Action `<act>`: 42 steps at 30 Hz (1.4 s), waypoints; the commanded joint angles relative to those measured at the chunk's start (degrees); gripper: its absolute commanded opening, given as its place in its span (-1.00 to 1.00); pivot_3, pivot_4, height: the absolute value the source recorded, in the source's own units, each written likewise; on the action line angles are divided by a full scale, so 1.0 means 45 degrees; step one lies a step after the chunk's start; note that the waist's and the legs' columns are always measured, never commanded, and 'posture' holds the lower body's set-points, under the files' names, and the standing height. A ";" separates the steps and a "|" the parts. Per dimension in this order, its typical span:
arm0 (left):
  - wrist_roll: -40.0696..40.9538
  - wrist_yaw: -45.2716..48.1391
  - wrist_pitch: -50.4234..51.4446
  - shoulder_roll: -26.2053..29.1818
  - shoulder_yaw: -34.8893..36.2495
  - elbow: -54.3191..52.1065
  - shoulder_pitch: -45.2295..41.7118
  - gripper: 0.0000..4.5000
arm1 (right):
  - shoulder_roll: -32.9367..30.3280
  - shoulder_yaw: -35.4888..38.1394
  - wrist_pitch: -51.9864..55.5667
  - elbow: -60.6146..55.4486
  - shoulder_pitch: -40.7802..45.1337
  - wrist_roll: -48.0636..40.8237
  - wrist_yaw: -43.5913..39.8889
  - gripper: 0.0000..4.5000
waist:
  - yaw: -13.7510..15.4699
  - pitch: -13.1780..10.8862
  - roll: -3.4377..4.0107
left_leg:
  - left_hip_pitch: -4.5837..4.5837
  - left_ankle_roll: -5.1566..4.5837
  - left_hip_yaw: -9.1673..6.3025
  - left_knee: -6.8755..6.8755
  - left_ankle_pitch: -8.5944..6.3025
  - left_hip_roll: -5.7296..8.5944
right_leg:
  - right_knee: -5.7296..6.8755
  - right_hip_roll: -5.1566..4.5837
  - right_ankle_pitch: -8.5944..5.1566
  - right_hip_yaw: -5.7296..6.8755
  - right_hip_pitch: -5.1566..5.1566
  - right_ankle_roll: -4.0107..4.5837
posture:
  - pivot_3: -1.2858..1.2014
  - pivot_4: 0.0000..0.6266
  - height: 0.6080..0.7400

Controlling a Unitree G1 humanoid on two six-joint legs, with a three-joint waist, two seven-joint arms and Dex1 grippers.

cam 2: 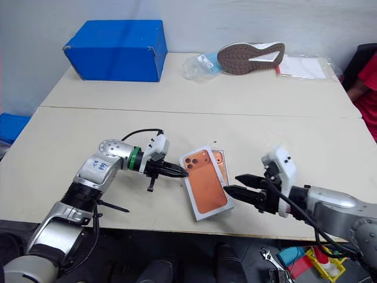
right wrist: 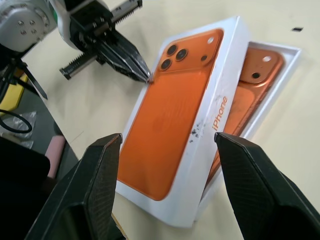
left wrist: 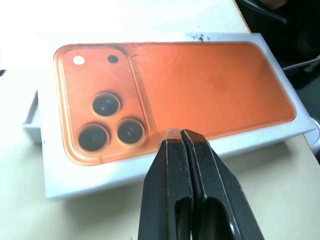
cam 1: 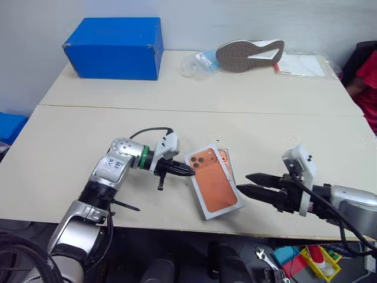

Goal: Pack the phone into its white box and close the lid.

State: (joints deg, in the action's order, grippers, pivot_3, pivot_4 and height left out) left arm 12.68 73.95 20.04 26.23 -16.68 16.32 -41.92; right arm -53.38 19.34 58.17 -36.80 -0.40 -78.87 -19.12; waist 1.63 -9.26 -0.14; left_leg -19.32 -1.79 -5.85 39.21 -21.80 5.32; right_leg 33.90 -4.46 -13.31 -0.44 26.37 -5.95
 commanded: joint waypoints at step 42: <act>-0.2890 0.0017 -0.5207 -0.2087 0.0126 0.8916 -0.4976 -1.00 | 0.0595 -0.6197 -0.5521 -0.0631 -0.1110 1.2254 -0.5749 -0.99 | 0.0293 -0.0020 -0.0068 | -0.0032 -0.0015 0.0027 0.0101 -0.0023 0.0020 | 0.0025 0.0011 0.0009 0.0077 0.0013 -0.0018 | 0.03 -0.52 1.00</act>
State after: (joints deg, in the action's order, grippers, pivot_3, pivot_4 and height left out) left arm -0.25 74.51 -2.43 16.94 -17.21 56.38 -62.77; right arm -51.10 -8.80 33.02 -37.81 -5.67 -23.84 -45.31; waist 2.95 -9.35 -0.44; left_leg -19.48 -1.86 -5.73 39.68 -21.90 5.41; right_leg 34.02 -4.41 -13.26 -0.09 26.43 -6.04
